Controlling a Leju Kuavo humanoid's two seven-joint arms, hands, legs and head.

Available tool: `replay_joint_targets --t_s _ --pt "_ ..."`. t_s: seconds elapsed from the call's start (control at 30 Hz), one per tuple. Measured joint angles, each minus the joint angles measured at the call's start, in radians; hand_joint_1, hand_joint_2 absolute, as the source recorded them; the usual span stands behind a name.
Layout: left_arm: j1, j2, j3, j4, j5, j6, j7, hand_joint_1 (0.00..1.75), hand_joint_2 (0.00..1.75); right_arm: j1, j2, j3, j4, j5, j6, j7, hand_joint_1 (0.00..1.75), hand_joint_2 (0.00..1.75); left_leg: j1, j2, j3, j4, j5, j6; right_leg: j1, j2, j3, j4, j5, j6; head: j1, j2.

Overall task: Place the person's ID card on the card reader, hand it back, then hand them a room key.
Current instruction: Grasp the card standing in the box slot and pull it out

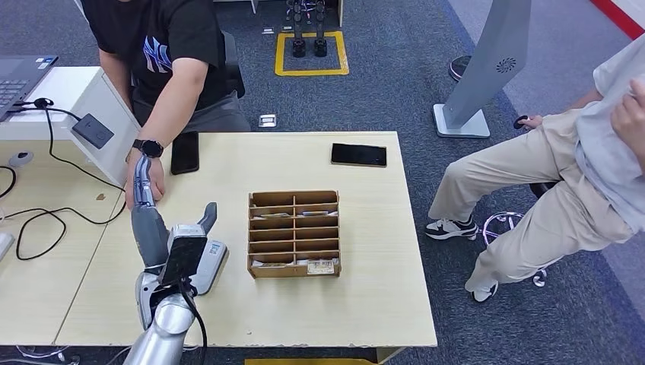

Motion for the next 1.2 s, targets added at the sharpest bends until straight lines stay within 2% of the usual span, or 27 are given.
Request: replay_joint_targets --t_s 0.1,0.23,0.4,0.67,0.77,0.83,0.9,1.0,1.2 --pt "0.039 0.015 -0.068 -0.067 0.130 -0.056 -0.097 0.00 1.75 0.001 0.001 0.000 -0.007 0.001 0.002 -0.002 0.00 1.75 0.000 0.000 0.000 0.000 0.000 0.000 0.000 0.000 0.000 0.000 0.000 0.000 0.000 0.000" --pt "0.071 0.037 -0.150 -0.134 0.207 -0.147 -0.158 0.00 1.75 0.001 0.002 -0.001 -0.013 0.001 0.007 -0.006 0.00 1.75 0.000 0.000 0.000 0.000 0.000 0.000 0.000 0.000 0.000 0.000 0.000 0.000 0.000 0.000" --pt "0.086 0.060 -0.213 -0.171 0.210 -0.187 -0.175 0.00 1.75 0.002 0.002 -0.001 -0.016 0.002 0.011 -0.008 0.00 1.75 0.000 0.000 0.000 0.000 0.000 0.000 0.000 0.000 0.000 0.000 0.000 0.000 0.000 0.000" --pt "0.086 0.067 -0.226 -0.174 0.192 -0.197 -0.179 0.00 1.75 0.002 0.002 -0.001 -0.017 0.003 0.013 -0.010 0.00 1.75 0.000 0.000 0.000 0.000 0.000 0.000 0.000 0.000 0.000 0.000 0.000 0.000 0.000 0.000" --pt "0.086 0.086 -0.252 -0.173 0.134 -0.209 -0.178 0.00 1.75 0.002 0.001 -0.001 -0.016 0.013 0.017 -0.018 0.00 1.75 0.000 0.000 0.000 0.000 0.000 0.000 0.000 0.000 0.000 0.000 0.000 0.000 0.000 0.000" --pt "0.085 0.106 -0.277 -0.171 0.083 -0.219 -0.169 0.00 0.87 0.002 0.001 -0.001 -0.016 0.017 0.019 -0.026 0.00 1.75 0.000 0.000 0.000 0.000 0.000 0.000 0.000 0.000 0.000 0.000 0.000 0.000 0.000 0.000" --pt "0.075 0.127 -0.306 -0.148 -0.015 -0.224 -0.124 0.00 0.00 0.002 0.001 -0.002 -0.015 0.017 0.021 -0.039 0.00 1.75 0.000 0.000 0.000 0.000 0.000 0.000 0.000 0.000 -0.001 0.000 0.000 0.000 0.000 0.000" --pt "0.057 0.146 -0.343 -0.098 -0.156 -0.214 -0.054 0.00 0.00 0.002 0.000 -0.002 -0.013 0.017 0.023 -0.052 0.00 1.75 0.000 0.000 0.000 0.000 0.000 0.000 0.000 0.000 -0.001 0.000 0.000 0.000 0.000 0.000" --pt "0.043 0.156 -0.365 -0.064 -0.169 -0.210 -0.044 0.00 0.00 0.002 -0.001 -0.003 -0.009 0.017 0.024 -0.056 0.00 1.75 0.000 0.000 0.000 0.000 0.000 0.000 0.000 0.000 -0.001 0.000 0.000 0.000 0.000 0.000"
